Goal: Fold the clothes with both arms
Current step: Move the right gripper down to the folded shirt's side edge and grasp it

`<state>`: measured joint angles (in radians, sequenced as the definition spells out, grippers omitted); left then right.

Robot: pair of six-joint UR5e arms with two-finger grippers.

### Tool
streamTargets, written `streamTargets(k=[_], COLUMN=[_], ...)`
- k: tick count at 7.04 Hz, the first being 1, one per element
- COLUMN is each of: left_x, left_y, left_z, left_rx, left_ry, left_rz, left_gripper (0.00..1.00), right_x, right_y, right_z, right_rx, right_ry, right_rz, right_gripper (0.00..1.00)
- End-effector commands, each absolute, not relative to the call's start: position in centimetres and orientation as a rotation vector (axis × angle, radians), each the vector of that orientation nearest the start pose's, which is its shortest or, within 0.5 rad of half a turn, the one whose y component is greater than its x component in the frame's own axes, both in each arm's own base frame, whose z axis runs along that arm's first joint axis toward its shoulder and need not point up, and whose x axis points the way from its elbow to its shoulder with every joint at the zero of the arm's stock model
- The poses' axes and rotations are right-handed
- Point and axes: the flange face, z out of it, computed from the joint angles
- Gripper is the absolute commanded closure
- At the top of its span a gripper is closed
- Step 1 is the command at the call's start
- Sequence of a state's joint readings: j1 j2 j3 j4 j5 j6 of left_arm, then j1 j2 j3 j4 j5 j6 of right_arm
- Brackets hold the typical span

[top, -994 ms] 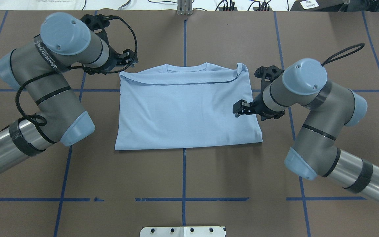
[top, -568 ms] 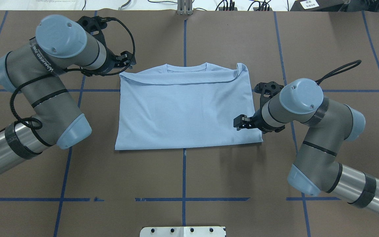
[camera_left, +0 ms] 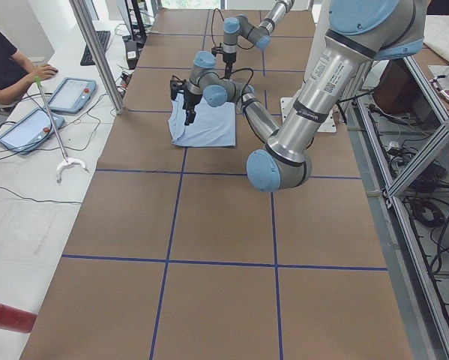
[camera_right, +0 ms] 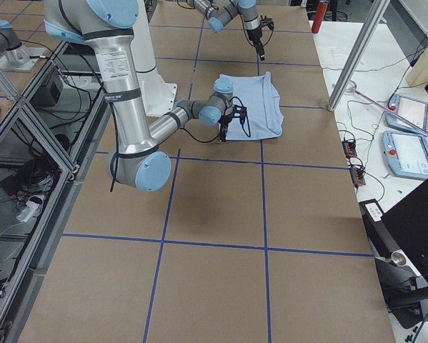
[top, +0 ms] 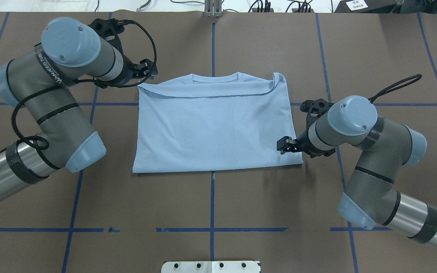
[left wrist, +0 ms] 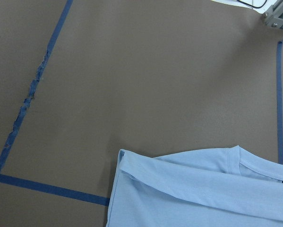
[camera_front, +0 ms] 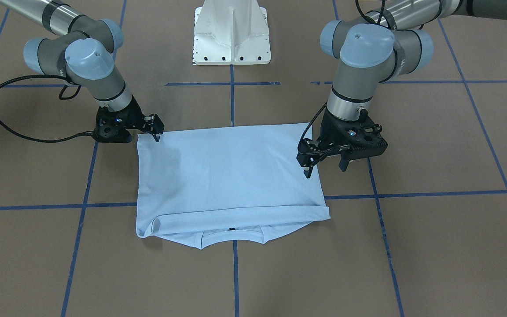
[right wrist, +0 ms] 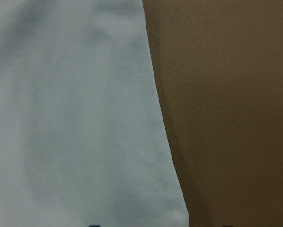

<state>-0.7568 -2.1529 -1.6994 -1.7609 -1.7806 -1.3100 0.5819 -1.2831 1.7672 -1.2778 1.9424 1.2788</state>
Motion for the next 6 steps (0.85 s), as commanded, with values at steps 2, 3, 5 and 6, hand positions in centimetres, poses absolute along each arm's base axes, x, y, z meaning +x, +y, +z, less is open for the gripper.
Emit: streamTargets(k=[2, 3, 5, 6], left_x=[41.1, 41.1, 41.2, 41.1], left_y=[-54.1, -54.1, -54.1, -54.1], left_z=[24.9, 24.8, 24.7, 24.6], left_rx=[0.266, 0.267, 0.268, 0.270], left_ry=[0.878, 0.879, 0.880, 0.880], left_rz=[-0.363, -0.363, -0.362, -0.362], left_gripper=[0.00, 0.00, 0.00, 0.00], right_x=[-45.5, -45.5, -44.8, -44.5], right_y=[-40.9, -40.8, -40.1, -37.6], right_z=[38.4, 38.4, 38.5, 38.0], right_rx=[-0.003, -0.009, -0.011, -0.019], right_ry=[-0.846, -0.847, -0.852, -0.866], right_rz=[0.117, 0.115, 0.107, 0.070], right_gripper=[1.00, 1.00, 1.00, 1.00])
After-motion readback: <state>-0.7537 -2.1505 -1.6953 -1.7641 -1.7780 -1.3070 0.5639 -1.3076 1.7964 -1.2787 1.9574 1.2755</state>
